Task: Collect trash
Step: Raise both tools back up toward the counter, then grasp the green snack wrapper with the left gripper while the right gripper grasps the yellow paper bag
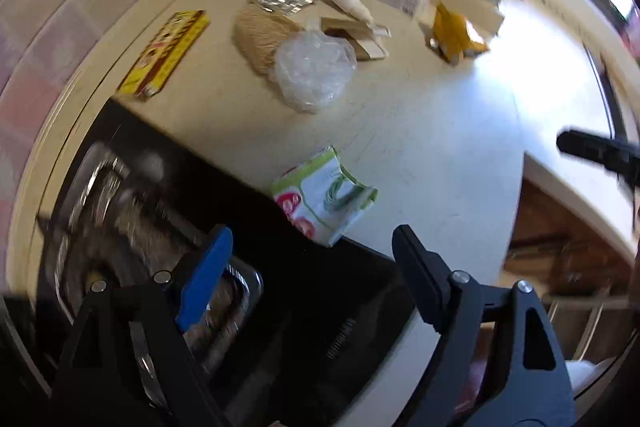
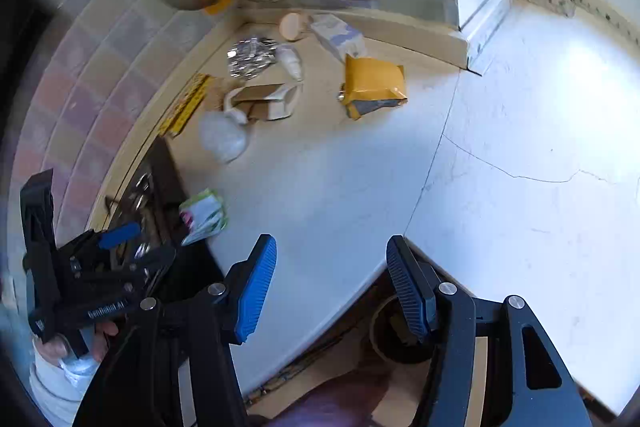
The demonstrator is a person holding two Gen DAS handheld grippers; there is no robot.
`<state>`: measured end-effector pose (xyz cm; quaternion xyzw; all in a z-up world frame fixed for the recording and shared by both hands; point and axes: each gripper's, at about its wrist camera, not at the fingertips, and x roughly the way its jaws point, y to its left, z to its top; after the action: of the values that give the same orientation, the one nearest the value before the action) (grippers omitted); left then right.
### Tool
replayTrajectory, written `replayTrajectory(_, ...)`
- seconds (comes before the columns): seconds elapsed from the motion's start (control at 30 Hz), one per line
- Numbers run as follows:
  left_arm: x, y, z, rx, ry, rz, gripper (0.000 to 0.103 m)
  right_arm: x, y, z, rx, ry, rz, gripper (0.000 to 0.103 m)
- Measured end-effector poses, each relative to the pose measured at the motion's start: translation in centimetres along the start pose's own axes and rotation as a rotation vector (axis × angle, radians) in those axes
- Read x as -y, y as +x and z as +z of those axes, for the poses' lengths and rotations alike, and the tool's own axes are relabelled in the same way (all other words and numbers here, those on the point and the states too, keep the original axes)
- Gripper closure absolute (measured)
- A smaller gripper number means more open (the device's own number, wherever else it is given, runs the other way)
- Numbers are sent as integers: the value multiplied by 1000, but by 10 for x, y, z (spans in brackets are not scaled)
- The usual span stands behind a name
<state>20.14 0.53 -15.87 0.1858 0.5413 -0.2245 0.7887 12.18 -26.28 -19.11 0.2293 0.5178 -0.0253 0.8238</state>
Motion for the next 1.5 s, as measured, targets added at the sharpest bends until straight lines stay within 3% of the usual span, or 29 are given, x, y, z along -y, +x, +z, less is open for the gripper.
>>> replayTrajectory(0.27,12,40,13,-83,210,-28,21,7,26,22,-1,88,-42,44)
replayTrajectory(0.53,7,67,25,-127,212,-40,21,7,41,36,-6,100,-78,44)
replayTrajectory(0.6,4,71,27,-138,198,-47,28,7,42,42,2,107,-83,44)
replayTrajectory(0.63,4,72,28,-143,192,-53,37,8,41,44,7,112,-85,44)
replayTrajectory(0.77,1,73,29,-127,175,-79,43,9,36,56,42,122,-69,44)
replayTrajectory(0.83,0,71,29,-109,159,-91,49,9,36,63,66,123,-66,32)
replayTrajectory(0.9,-4,68,31,-93,131,-100,63,8,39,70,86,119,-69,21)
replayTrajectory(0.93,-7,69,32,-98,105,-109,71,8,42,75,90,117,-74,20)
replayTrajectory(1.27,-18,67,35,-62,-44,-133,85,1,89,121,96,20,-199,20)
replayTrajectory(1.37,-20,66,35,-58,-86,-134,87,7,107,128,52,25,-220,27)
replayTrajectory(1.43,-23,65,34,-52,-110,-132,87,10,117,128,18,33,-219,48)
replayTrajectory(1.5,-26,63,31,-43,-144,-135,87,12,119,127,19,31,-207,55)
